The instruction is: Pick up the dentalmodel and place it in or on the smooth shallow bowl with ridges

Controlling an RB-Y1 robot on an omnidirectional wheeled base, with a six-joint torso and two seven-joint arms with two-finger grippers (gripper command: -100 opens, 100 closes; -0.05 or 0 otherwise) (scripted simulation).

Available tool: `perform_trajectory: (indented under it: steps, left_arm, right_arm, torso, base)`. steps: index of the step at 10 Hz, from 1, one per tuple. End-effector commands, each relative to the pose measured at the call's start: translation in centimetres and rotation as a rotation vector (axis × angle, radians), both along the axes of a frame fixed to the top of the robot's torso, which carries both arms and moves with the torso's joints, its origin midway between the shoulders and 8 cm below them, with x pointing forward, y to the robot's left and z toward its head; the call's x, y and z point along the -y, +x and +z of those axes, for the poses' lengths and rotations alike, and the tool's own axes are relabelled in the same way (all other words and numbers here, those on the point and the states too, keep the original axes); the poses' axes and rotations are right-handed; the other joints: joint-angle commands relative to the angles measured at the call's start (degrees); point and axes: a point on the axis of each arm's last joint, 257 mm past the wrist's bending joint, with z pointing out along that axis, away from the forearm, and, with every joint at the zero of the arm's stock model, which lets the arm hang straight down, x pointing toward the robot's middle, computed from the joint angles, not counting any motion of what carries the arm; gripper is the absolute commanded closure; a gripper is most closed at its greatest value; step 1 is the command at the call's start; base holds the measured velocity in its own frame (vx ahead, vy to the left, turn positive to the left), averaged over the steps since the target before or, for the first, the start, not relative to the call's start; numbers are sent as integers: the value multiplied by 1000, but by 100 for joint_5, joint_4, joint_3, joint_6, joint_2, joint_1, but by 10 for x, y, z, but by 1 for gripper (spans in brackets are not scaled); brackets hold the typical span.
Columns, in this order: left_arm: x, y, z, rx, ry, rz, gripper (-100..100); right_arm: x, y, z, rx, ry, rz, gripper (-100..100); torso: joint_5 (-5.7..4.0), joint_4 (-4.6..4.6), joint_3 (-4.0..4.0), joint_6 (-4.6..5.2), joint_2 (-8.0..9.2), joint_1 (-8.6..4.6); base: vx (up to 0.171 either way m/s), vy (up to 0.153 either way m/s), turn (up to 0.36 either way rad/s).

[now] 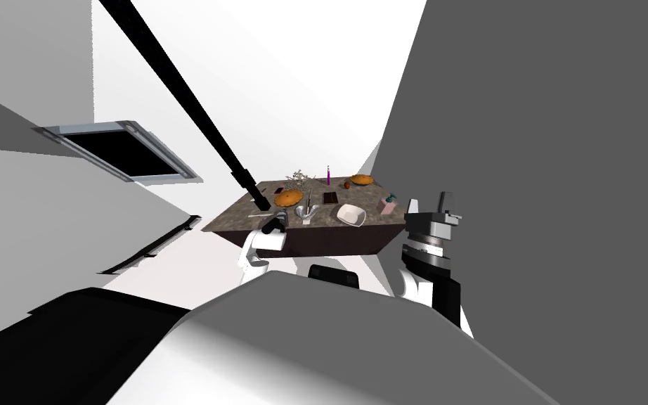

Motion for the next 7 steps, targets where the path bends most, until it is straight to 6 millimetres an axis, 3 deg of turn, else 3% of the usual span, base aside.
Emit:
perform_trajectory:
  steps: [1,7]
  left_arm:
    - [0,-2,-6,-32,-17,21,-100]
    - [4,-19,-30,-160,-79,83,-100]
  right_arm:
    - [0,0,0,0,0,0,0]
    - [0,0,0,0,0,0,0]
  torso:
    - [0,0,0,0,0,0]
    - [1,-1,-3,-1,-4,3]
  base:
    - [17,11,-149]
    - [19,17,-88]
